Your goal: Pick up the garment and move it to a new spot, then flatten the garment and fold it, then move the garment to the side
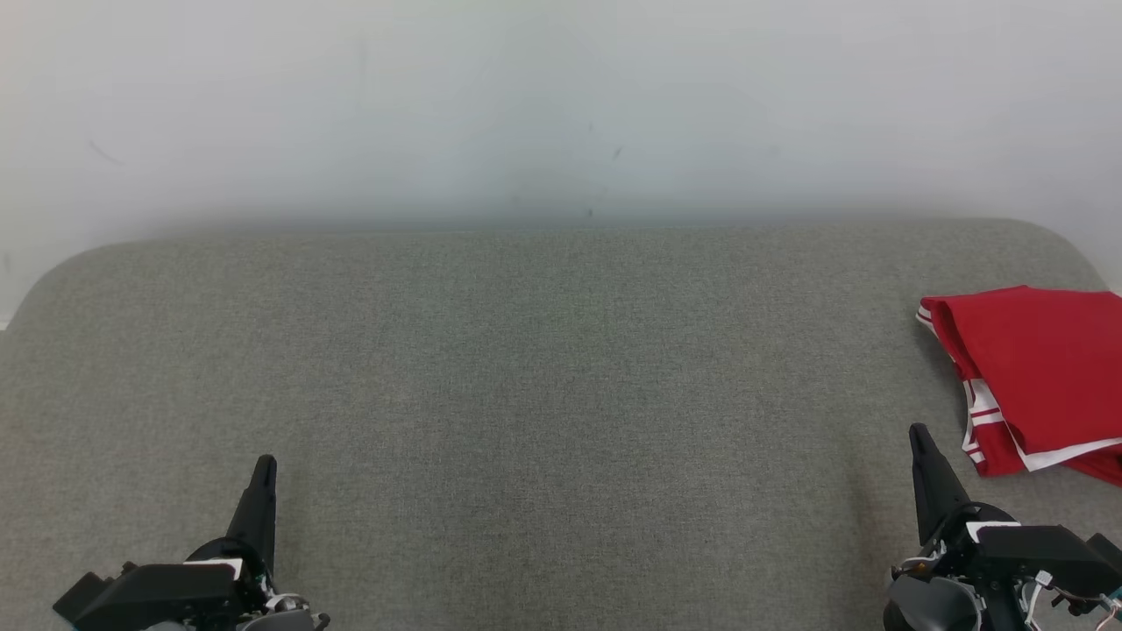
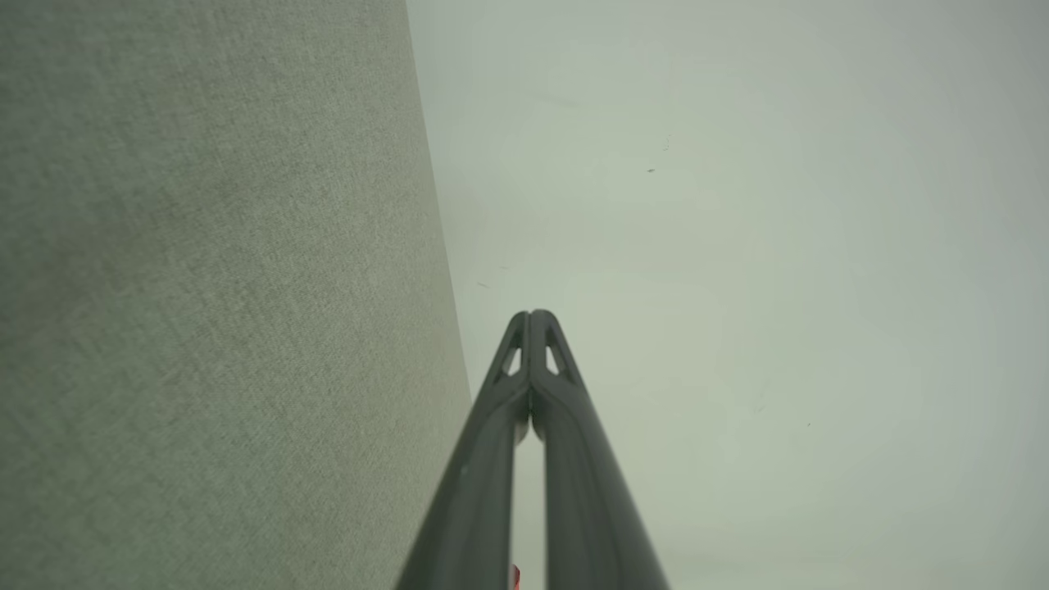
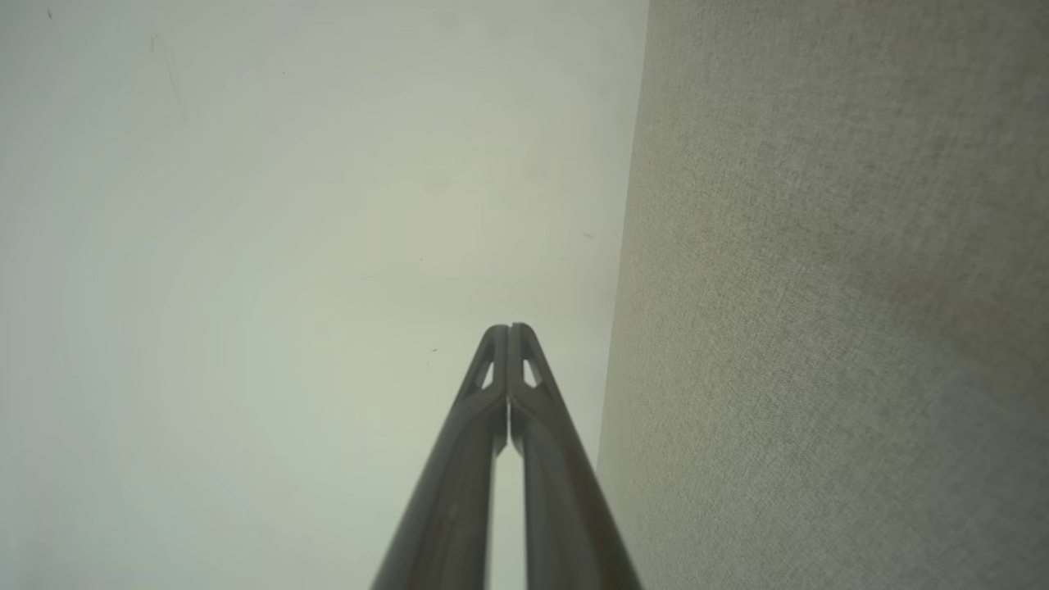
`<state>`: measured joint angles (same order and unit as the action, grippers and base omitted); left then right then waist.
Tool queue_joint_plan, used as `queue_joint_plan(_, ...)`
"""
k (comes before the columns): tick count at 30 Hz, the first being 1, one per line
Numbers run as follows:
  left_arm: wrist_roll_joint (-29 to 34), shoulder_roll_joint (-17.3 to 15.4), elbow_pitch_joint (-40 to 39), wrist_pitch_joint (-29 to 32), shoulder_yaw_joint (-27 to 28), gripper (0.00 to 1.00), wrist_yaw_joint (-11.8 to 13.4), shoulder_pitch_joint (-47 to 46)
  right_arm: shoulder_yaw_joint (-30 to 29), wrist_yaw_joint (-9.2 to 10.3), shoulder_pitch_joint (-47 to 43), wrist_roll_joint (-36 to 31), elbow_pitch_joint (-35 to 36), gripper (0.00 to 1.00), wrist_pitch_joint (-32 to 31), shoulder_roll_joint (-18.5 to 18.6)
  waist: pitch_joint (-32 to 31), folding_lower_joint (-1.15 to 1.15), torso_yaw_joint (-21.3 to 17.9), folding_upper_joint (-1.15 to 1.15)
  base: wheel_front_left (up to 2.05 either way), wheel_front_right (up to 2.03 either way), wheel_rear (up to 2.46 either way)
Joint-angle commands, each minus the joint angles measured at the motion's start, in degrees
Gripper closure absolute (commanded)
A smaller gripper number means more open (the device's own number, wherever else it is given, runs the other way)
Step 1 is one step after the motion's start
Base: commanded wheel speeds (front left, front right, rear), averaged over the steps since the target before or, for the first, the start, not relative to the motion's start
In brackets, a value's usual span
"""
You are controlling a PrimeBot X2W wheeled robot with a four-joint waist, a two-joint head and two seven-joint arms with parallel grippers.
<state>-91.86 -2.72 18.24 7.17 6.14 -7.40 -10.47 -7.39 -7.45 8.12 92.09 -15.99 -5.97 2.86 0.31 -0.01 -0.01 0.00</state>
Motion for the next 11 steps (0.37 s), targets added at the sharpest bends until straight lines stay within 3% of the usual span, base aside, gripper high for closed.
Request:
queue_joint_plan(1,-0.3,-0.3,0.1,0.3,0.1,1.0,-0.2,-0.2,-0.1,-0.06,0.1,0.0,0.0,1.0,0.0,0.0,0.0,0.01,0.0,0.0,0.0,0.0,0.0)
queue_joint_plan(11,-0.3,-0.3,0.1,0.3,0.1,1.0,-0.2,-0.2,-0.1,-0.06,0.1,0.0,0.0,1.0,0.0,0.0,0.0,0.01,0.0,0.0,0.0,0.0,0.0)
